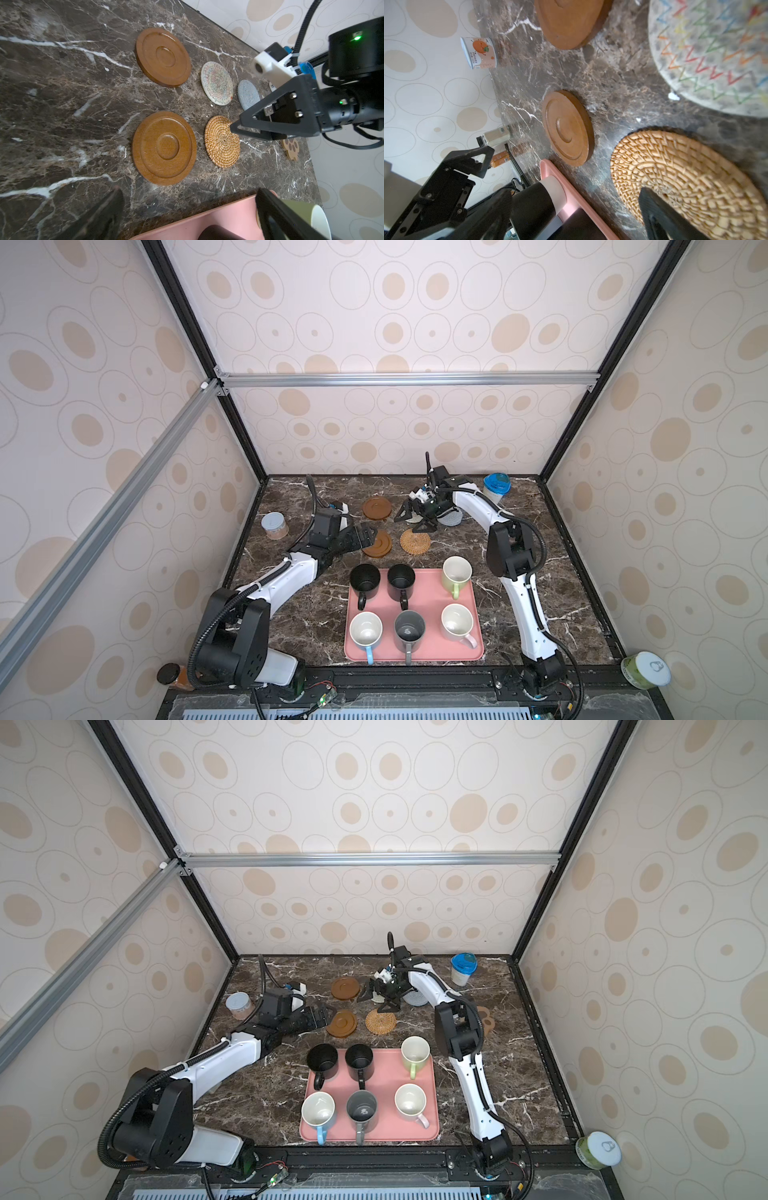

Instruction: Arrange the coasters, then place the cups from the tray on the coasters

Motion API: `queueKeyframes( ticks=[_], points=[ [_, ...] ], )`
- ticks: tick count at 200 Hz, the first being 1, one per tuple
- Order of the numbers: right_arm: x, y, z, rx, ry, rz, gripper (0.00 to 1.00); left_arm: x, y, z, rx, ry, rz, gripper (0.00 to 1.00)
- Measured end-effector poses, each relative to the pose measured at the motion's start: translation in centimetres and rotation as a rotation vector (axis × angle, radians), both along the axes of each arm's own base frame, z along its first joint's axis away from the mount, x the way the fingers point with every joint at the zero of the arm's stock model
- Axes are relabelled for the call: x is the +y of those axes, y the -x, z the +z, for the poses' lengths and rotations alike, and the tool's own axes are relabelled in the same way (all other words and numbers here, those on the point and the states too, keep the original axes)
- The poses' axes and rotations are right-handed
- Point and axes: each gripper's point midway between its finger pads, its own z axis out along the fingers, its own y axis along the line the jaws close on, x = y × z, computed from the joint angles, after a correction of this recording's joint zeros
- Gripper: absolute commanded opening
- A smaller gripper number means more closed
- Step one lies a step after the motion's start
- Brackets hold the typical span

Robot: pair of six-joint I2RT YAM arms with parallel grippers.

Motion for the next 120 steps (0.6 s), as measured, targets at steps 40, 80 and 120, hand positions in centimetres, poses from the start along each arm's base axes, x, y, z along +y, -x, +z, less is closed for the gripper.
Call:
queueKeyframes(
  ticks=[40, 80, 120],
  points=[
    [-2.2, -0.1, 5.6, -0.126, 0.017, -0.017, 0.99, -0.8, -1.4, 0.2, -0.001, -0.004, -0.025, 1.0],
    [-7.2, 1.9, 10.2, -0.218, 0.057, -0.076, 0.99, -2.8, -3.2, -0.6, 0.016, -0.016, -0.079, 1.0],
    [-14.1, 4.4, 10.3, -0.204, 0.11, -0.201, 0.99, -5.8, -4.5, -3.0, 0.063, -0.03, -0.159, 1.0]
  ],
)
